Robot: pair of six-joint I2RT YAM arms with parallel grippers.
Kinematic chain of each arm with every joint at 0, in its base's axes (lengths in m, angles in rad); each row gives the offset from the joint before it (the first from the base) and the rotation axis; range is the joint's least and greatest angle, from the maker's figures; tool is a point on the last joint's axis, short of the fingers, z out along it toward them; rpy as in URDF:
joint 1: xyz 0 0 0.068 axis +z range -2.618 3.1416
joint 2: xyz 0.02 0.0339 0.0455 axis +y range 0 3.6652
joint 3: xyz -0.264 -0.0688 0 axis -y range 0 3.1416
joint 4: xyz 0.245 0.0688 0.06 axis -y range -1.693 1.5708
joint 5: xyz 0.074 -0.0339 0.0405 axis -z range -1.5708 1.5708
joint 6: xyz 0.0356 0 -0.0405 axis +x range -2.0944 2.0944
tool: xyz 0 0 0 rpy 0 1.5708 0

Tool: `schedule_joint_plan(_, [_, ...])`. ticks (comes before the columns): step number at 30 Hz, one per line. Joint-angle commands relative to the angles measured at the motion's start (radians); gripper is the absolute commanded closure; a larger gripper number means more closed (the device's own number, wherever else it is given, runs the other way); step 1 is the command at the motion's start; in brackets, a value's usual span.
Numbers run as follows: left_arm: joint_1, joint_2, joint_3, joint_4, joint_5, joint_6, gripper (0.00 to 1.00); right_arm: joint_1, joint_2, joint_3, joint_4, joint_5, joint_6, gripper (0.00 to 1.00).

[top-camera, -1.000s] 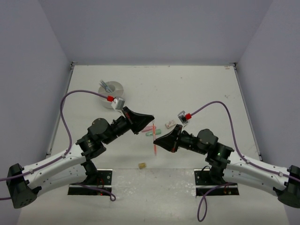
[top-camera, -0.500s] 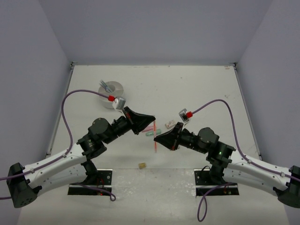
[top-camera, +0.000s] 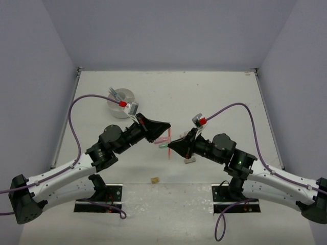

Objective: Sort the stationery into containers
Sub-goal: Close the pen cap on the pen.

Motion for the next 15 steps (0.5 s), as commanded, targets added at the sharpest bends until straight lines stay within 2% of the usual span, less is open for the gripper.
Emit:
schedule_joint_plan(1, [-0.002,0.005,0.013,-0.110,0.004,-0.006,1.00,0.005,-0.017,0.106,0.079,0.082,-0.088,1.00])
schedule_joint_plan(3, [-0.003,0.000,0.013,-0.114,0.000,0.002,0.98,0.006,-0.014,0.128,0.057,0.103,-0.096,1.00])
schedule_joint_plan(6, [-0.002,-0.012,0.028,-0.147,-0.031,0.022,0.82,0.005,0.001,0.147,0.021,0.109,-0.103,1.00])
schedule_joint_plan(10, [-0.002,-0.017,0.057,-0.195,-0.083,0.046,0.63,0.006,0.029,0.129,0.042,0.040,-0.093,1.00])
schedule_joint_plan(13, [-0.002,-0.006,0.093,-0.205,-0.087,0.061,0.62,0.005,0.051,0.124,0.054,0.023,-0.084,1.00])
schedule_joint_plan(15, [-0.002,0.001,0.111,-0.207,-0.080,0.070,0.67,0.005,0.068,0.125,0.062,-0.009,-0.077,1.00])
